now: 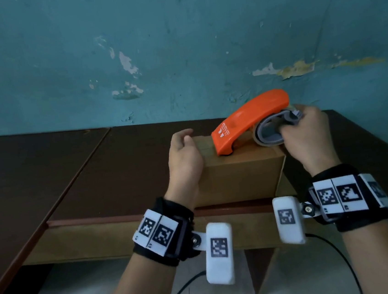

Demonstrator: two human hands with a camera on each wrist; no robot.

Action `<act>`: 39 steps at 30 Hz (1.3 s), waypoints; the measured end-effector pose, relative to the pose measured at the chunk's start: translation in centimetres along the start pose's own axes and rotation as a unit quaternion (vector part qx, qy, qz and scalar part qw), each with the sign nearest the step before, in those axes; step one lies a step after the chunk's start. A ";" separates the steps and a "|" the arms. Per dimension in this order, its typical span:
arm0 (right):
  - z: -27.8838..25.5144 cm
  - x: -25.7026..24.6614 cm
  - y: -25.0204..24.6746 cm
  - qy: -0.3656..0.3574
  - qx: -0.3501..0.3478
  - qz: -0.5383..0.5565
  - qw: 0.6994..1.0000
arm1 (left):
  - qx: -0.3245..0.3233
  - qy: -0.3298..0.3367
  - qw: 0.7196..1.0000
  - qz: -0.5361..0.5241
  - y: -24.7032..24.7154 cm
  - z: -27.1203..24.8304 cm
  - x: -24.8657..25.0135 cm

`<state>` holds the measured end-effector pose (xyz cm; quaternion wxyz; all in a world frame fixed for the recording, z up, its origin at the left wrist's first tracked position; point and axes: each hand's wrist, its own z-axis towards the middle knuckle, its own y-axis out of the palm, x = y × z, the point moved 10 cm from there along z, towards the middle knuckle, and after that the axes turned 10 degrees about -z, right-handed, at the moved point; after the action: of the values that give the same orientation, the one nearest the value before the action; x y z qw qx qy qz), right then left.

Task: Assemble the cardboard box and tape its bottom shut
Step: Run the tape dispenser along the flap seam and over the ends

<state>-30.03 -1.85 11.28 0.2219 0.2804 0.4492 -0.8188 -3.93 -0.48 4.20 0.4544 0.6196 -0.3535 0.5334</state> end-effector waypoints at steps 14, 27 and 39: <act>0.7 0.5 0.5 0.003 -0.009 0.010 1.000 | -0.098 -0.167 0.972 -0.130 1.0 -0.3 -3.5; 0.9 0.7 0.7 0.021 -0.042 0.043 0.998 | -0.130 -0.126 0.983 -0.042 0.6 0.7 -2.2; 0.9 1.7 0.5 0.050 -0.047 0.070 0.995 | -0.152 -0.106 0.983 0.011 0.7 1.0 -1.8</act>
<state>-31.21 -3.08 10.21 0.2694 0.3408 0.4772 -0.7639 -4.59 -1.72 2.55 0.4973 0.5926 -0.4836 0.4094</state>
